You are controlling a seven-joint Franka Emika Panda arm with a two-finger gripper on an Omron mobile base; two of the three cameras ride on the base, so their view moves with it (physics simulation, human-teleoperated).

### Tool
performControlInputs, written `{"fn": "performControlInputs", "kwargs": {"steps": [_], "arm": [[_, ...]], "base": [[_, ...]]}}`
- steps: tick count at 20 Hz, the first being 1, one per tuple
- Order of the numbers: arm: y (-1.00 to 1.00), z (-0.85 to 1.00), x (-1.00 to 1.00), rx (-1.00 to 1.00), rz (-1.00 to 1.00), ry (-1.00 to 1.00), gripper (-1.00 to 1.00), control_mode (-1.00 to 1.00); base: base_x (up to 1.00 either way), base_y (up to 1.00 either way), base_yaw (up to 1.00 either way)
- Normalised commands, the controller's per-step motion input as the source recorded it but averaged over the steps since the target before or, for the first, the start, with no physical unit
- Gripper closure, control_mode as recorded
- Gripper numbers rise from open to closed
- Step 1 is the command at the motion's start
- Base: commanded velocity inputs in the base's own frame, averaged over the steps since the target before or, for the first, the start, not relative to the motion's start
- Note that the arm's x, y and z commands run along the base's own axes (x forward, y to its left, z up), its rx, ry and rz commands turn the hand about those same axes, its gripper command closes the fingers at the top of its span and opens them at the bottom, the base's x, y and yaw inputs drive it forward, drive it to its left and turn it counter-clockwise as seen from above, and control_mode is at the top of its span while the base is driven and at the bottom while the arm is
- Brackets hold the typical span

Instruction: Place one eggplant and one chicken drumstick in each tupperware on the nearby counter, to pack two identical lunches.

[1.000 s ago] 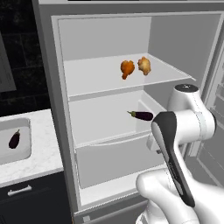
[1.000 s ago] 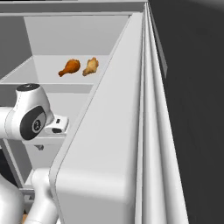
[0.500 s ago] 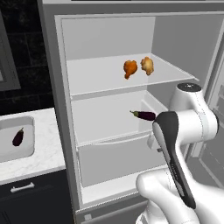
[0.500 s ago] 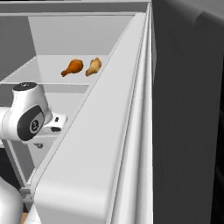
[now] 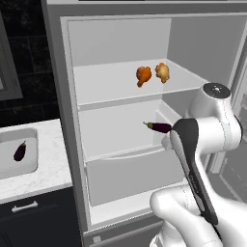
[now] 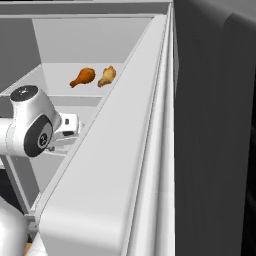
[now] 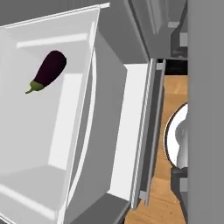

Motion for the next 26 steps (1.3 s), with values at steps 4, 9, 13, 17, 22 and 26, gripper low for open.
{"fn": "performControlInputs", "kwargs": {"steps": [4,9,13,17,22,26], "arm": [[-0.56,0.0,1.0,0.0,0.18,-0.08,-1.0,-1.0],[-0.69,-0.03,1.0,0.0,0.14,0.0,-1.0,-1.0],[-0.11,0.0,0.83,0.0,0.07,0.03,-1.0,-1.0],[0.02,-0.21,0.81,0.0,0.0,0.04,-1.0,-1.0],[0.0,-0.51,0.35,0.08,0.05,-0.02,-1.0,-1.0],[0.0,-0.41,0.27,0.15,0.08,-0.03,-1.0,-1.0]], "base": [[0.0,0.0,0.0],[0.0,0.0,0.0],[0.0,0.0,0.0],[0.0,0.0,0.0],[0.0,0.0,0.0],[0.0,0.0,0.0]]}}
